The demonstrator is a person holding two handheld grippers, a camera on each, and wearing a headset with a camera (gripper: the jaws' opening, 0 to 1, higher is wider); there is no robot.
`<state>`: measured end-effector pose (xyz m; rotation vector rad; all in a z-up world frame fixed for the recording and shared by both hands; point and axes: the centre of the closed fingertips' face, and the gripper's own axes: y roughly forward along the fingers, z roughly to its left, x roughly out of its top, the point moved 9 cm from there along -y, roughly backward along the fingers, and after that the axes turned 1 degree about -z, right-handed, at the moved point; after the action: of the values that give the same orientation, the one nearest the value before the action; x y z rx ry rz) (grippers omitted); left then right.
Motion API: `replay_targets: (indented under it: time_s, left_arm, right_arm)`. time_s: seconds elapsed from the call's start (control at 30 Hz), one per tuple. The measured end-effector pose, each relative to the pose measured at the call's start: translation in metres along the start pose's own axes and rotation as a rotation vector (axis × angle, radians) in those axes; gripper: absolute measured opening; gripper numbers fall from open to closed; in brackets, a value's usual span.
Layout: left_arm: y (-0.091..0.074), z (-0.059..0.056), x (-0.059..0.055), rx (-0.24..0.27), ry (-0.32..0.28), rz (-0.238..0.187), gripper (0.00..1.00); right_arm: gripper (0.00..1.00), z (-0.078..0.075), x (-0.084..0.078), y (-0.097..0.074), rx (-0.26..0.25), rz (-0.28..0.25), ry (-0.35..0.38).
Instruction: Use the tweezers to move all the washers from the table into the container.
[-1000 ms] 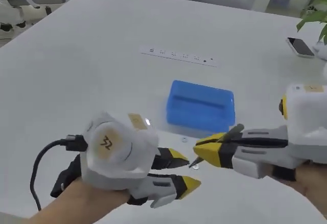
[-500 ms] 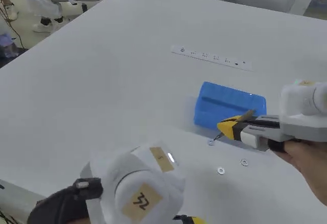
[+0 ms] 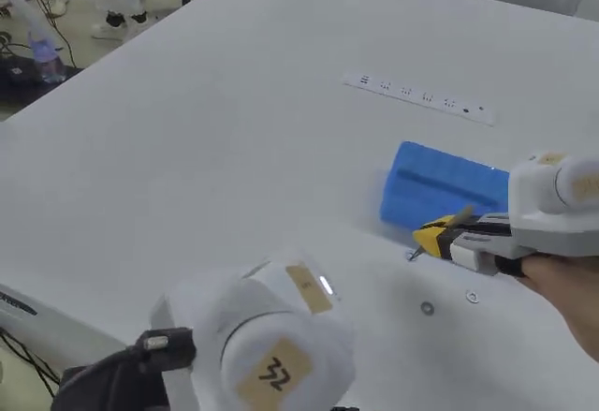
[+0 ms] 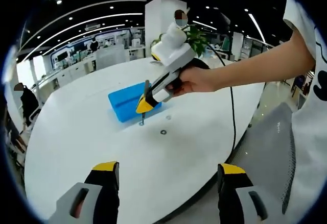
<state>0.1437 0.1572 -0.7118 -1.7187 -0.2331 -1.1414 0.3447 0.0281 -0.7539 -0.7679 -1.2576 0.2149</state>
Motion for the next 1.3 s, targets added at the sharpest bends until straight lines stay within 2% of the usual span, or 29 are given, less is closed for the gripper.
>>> replay_targets:
  time_s: [0.23, 0.43, 0.87, 1.3]
  left_arm:
    - [-0.003, -0.001, -0.003, 0.010, -0.021, 0.004, 0.81]
    - [-0.002, -0.002, -0.006, 0.012, -0.009, 0.017, 0.79]
    - [-0.002, -0.001, -0.009, 0.029, 0.013, 0.032, 0.78]
    - [-0.001, -0.003, -0.009, 0.034, 0.021, 0.038, 0.77]
  right_arm:
    - [0.04, -0.002, 0.001, 0.005, -0.004, 0.020, -0.027]
    - [0.04, -0.003, -0.001, 0.009, -0.007, 0.046, -0.057]
    - [0.04, -0.010, 0.002, 0.011, -0.015, 0.047, -0.069]
    - [0.04, -0.009, 0.001, 0.017, -0.017, 0.047, -0.052]
